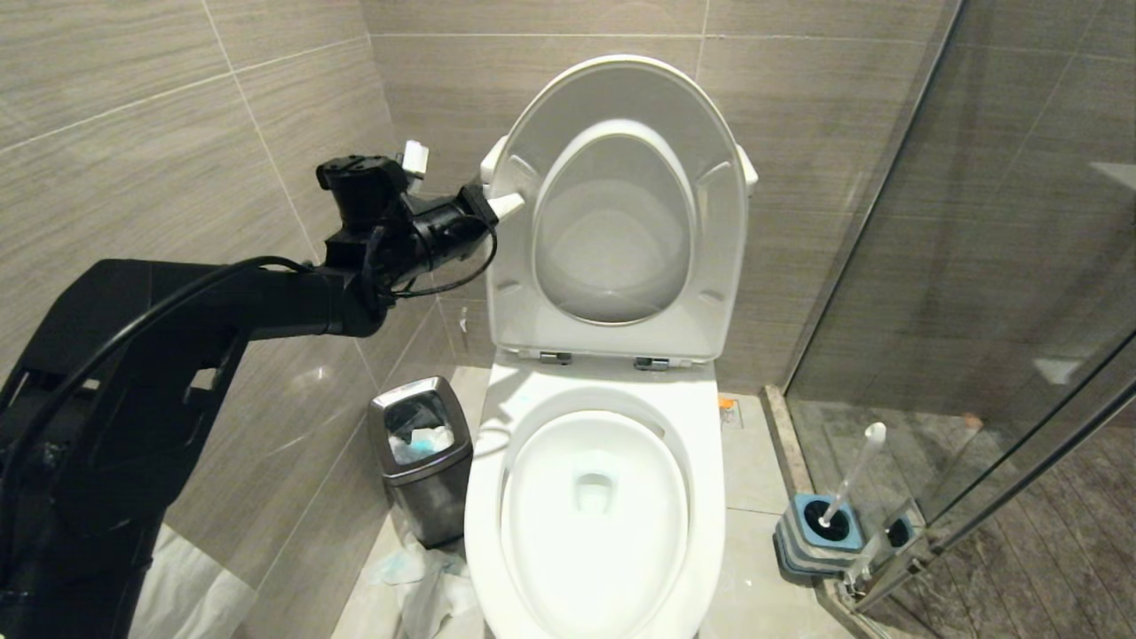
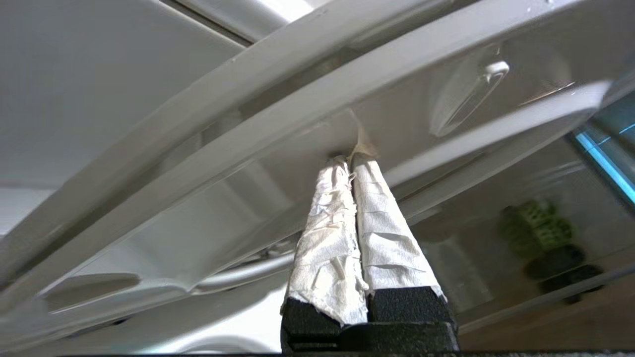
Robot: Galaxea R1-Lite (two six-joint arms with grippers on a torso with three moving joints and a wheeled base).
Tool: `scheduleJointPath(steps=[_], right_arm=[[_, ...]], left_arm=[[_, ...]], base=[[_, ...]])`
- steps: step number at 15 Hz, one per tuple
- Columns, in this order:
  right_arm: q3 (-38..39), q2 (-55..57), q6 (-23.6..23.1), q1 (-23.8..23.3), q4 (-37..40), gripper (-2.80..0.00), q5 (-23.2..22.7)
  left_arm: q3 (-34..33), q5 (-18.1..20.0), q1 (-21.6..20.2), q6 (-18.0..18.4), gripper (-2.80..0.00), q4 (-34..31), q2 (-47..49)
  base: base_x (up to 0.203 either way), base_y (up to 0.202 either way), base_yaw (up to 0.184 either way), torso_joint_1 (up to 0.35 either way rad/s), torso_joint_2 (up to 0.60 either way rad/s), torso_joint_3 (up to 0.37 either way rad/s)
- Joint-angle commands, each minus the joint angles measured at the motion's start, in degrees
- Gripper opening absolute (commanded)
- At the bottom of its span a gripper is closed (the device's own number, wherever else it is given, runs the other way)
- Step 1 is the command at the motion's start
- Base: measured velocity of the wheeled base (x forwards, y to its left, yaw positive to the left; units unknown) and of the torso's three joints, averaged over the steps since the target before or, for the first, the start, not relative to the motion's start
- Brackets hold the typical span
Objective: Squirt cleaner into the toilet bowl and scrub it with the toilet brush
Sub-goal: Use the left hand to lift the toilet lid slightly
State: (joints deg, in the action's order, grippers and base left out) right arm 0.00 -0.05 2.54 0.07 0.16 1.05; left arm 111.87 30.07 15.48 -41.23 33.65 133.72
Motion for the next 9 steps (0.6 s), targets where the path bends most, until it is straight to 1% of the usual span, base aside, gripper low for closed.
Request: scheduleJointPath(steps=[1,3,4,7,9], right_arm=[[0.09,0.05,0.01,0.01,0.02,-2.80,0.01],[0.09,0.05,0.01,0.01,0.02,-2.80,0.01],[0.09,0.05,0.01,0.01,0.02,-2.80,0.01],[0.09,0.05,0.01,0.01,0.02,-2.80,0.01],[0.09,0.05,0.01,0.01,0.02,-2.80,0.01]], left_arm=[[0.00,-0.07,-0.08,2.32,-2.80,-1.16,-2.72],[-0.09,-1.65,-0.02,4.15,-2.80,-1.88,-5.30],[-0.12,-3.47,0.26,5.71,-2.80,-2.19,-6.08],[-0.16,-6.88,1.06,6.93,-2.80,-3.46,-7.60],[-0.36,-11.91,2.13,8.96,-2.80,-3.51,-8.33]], base=[[0.000,0.000,0.000,0.000,0.00,0.000],[0.000,0.000,0.000,0.000,0.00,0.000],[0.000,0.000,0.000,0.000,0.00,0.000],[0.000,0.000,0.000,0.000,0.00,0.000],[0.000,0.000,0.000,0.000,0.00,0.000]])
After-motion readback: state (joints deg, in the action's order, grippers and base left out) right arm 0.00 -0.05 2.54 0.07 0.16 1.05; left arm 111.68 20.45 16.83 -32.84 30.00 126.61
